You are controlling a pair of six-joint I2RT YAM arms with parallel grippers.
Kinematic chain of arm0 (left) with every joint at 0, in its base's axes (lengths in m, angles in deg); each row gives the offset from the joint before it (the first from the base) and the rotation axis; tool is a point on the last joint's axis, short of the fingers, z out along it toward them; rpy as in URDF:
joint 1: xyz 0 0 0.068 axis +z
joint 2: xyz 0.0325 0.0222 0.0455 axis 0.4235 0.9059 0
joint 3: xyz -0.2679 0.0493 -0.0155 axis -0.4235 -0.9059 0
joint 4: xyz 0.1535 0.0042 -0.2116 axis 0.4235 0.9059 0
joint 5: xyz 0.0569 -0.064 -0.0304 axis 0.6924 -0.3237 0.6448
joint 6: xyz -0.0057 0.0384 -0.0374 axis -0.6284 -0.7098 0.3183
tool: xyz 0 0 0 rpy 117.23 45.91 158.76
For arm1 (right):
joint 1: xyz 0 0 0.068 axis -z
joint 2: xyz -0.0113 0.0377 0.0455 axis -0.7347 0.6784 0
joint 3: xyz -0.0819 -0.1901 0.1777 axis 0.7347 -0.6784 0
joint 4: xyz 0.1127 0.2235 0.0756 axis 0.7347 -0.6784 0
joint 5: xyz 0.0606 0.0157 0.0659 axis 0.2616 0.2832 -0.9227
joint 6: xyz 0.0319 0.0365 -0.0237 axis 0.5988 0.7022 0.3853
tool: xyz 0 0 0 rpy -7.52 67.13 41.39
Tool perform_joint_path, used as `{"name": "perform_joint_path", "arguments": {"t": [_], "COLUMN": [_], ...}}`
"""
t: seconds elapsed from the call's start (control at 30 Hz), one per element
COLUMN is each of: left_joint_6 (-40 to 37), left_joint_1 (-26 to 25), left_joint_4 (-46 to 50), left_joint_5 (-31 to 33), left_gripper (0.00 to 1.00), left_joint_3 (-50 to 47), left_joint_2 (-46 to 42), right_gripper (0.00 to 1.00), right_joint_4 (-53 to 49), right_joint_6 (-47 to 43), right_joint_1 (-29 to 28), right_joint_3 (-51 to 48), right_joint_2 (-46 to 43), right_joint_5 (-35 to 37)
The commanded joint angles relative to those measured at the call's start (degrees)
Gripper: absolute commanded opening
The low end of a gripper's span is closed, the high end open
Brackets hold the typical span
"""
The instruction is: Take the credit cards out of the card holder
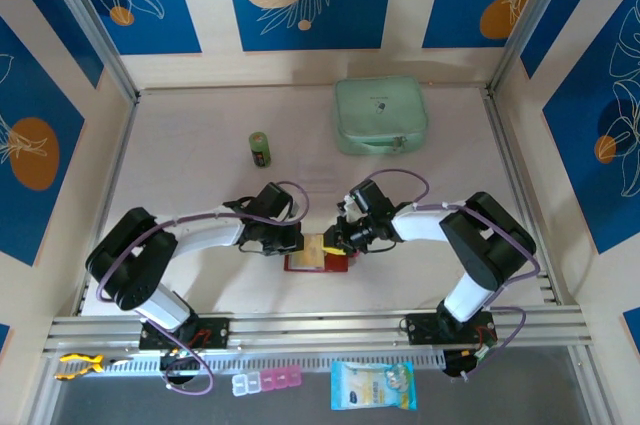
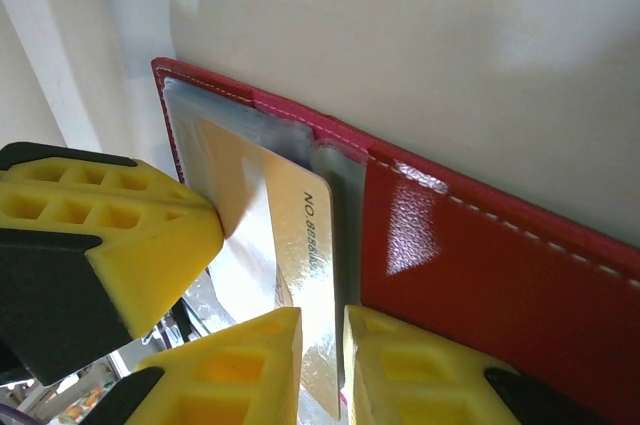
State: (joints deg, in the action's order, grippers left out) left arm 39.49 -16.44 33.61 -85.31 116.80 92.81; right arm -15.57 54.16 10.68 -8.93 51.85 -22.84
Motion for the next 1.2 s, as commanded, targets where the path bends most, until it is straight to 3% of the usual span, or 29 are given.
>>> {"name": "perform_joint_path", "arguments": {"t": [0.0,0.53,0.73,1.17], "left_joint_6": [-1.2,-0.1,0.1,2.7], "left_joint_1": [0.3,0.3,0.3,0.3], "left_joint_4": [2.6,0.5,0.5,-2.3], "left_joint_5": [1.8,1.2,1.5,-0.5], "left_gripper": [0.0,0.0,0.0,0.0], "left_joint_3": [-0.8,-2.0,-2.4,-3.7], "left_joint_2": [2.0,2.6,2.1,0.1], "right_gripper": [0.19,0.16,0.09,0.04], "right_joint_4": [0.7,1.9,0.8,-20.2], "right_joint_6": [0.7,0.7,0.3,-14.1], "right_joint_1": [0.3,-0.7,-0.2,3.5], "right_joint_3": [0.0,1.2,0.4,4.0], "right_joint_2": [1.5,3.7,1.9,-8.3], "right_joint_5": [-2.3,-4.3,-3.0,2.3]}}
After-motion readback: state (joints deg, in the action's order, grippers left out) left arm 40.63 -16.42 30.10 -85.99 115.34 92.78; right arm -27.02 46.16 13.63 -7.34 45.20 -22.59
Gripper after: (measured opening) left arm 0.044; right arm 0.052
